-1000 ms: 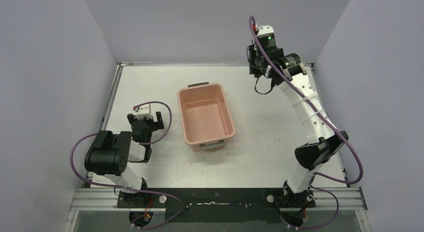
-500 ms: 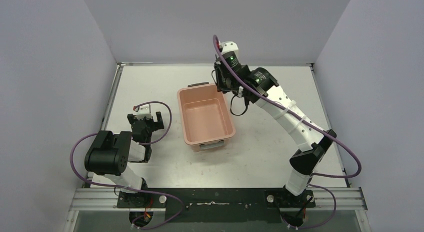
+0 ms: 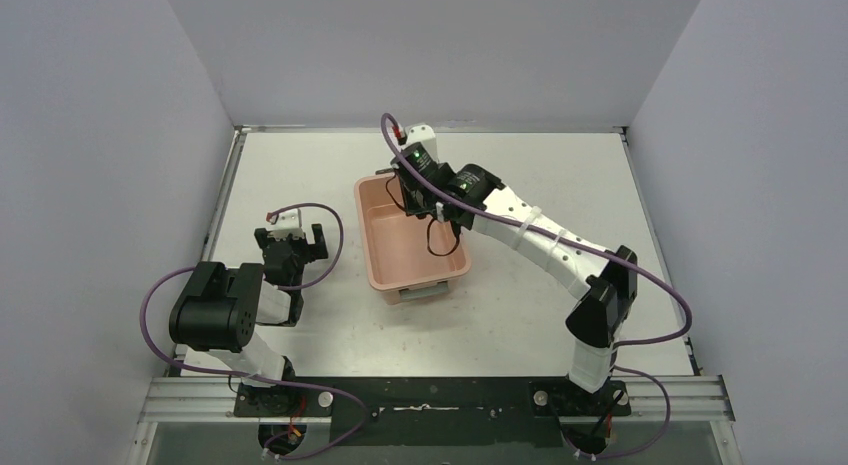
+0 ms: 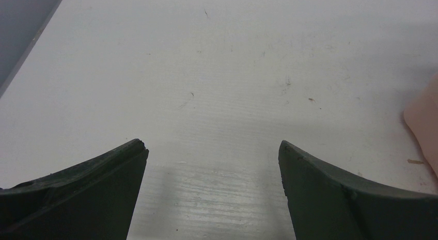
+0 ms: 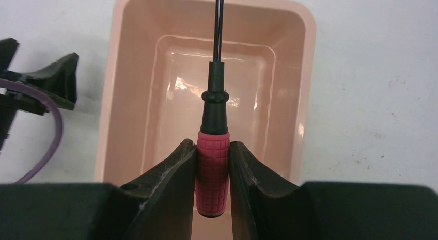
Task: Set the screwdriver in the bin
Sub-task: Place the screwdriver in the bin.
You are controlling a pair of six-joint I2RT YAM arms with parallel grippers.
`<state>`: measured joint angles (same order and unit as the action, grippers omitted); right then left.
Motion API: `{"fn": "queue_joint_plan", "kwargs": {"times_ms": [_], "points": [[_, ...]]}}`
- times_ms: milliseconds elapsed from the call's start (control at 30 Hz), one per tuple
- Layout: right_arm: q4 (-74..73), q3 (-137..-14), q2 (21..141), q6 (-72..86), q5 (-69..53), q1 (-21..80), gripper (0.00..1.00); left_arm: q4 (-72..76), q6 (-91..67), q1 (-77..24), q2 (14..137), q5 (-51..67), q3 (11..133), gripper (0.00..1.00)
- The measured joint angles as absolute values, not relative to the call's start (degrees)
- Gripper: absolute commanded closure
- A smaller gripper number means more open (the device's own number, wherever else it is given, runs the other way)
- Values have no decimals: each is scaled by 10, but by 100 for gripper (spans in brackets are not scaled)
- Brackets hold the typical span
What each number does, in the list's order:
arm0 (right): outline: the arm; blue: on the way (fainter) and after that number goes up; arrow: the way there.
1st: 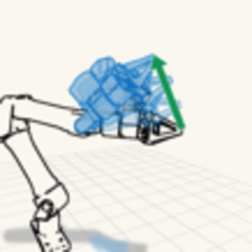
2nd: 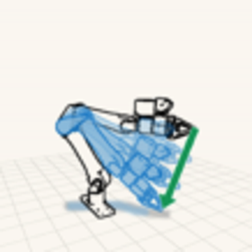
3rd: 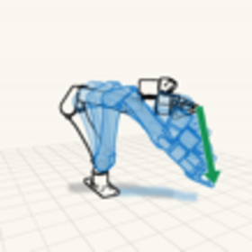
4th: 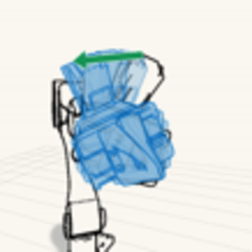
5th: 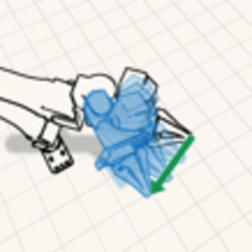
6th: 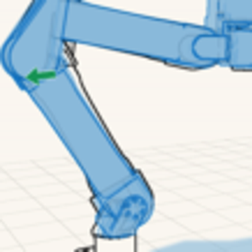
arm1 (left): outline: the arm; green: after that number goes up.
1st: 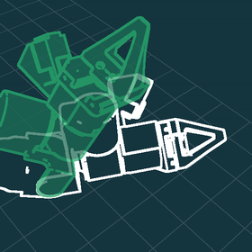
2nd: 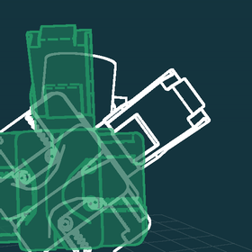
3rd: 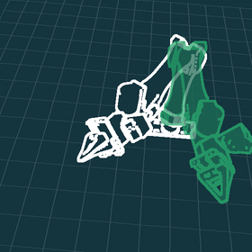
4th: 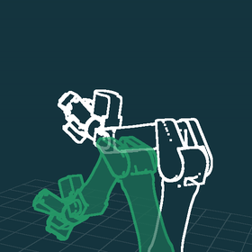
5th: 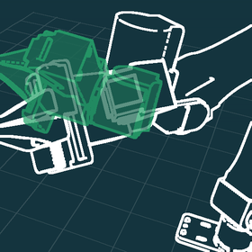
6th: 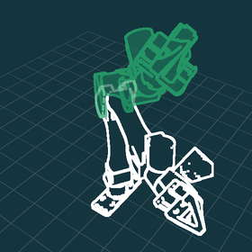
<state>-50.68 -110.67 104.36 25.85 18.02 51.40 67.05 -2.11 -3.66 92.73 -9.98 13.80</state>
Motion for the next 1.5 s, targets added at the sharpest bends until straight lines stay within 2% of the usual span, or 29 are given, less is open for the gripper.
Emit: {"fn": "queue_joint_plan", "kwargs": {"times_ms": [167,433,767,1000,1233,1500], "points": [[-445,-982,1032,263,175,514,99,670,-21,-37,927,-100,138,3],[-366,-851,1028,265,160,510,100,670,-21,-37,927,-100,138,3],[-288,-773,1032,265,124,490,100,670,-21,-37,927,-100,138,3],[-238,-757,1087,262,106,484,100,670,-21,-37,927,-100,138,3],[-207,-722,1107,262,89,483,87,670,-21,-37,927,-100,138,3],[-184,-719,1107,262,84,483,82,670,-21,-37,927,-100,138,3]]}}
